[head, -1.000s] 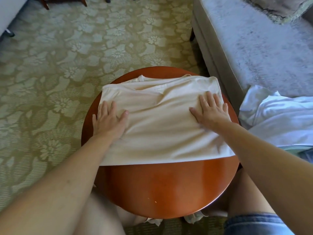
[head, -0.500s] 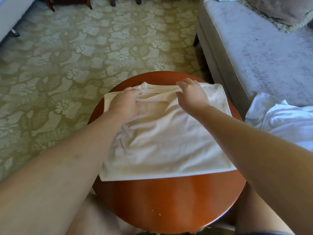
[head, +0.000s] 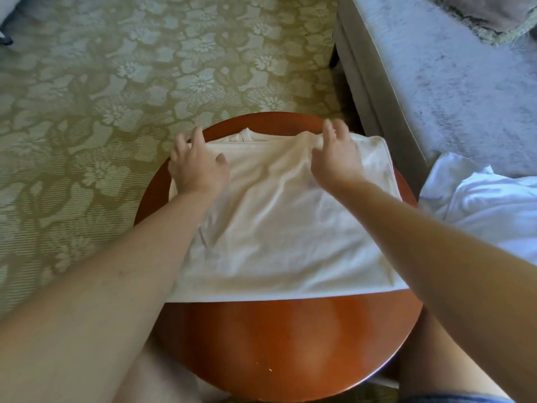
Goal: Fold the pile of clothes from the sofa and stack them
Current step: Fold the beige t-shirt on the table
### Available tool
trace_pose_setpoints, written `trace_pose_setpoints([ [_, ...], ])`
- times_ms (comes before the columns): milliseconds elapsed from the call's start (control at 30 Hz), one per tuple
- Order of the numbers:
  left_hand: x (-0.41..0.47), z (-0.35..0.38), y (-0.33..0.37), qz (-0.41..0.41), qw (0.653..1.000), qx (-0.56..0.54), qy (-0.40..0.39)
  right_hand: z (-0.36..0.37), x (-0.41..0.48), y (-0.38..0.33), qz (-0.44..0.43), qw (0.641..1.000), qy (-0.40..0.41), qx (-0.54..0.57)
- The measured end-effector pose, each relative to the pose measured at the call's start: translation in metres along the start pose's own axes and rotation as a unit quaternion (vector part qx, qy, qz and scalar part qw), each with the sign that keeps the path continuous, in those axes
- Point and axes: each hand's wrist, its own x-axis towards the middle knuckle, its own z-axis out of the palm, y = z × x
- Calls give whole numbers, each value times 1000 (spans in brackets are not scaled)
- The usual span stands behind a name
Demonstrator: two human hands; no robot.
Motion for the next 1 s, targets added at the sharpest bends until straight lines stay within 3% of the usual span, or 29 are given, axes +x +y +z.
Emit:
trace_pose_setpoints([
  [100,-34,-5,-27,-97,995,13,-18,3,-53,13,-1,993,-95,-74],
  [167,-60,-9,-38,-116,993,12,-23,6,-91,27,-3,983,-146,-110],
  [267,-89,-21,-41,-140,987,-49,-53,8,-133,47,-13,974,-175,-143],
  [433,-98,-48,-45,-219,949,-174,-148,0,-159,61,-36,963,-215,-156],
  [533,-104,-56,-55,-196,942,-207,-178,-4,-168,63,-26,965,-213,-151],
  [667,-116,-57,-62,-99,954,-202,-196,-3,-187,56,-38,975,-138,-172],
  [867,-124,-61,-75,-33,950,-167,-262,8,-181,46,-75,955,-231,-168],
  [1000,-119,-66,-88,-89,945,-206,-236,11,-169,31,-87,949,-247,-176],
])
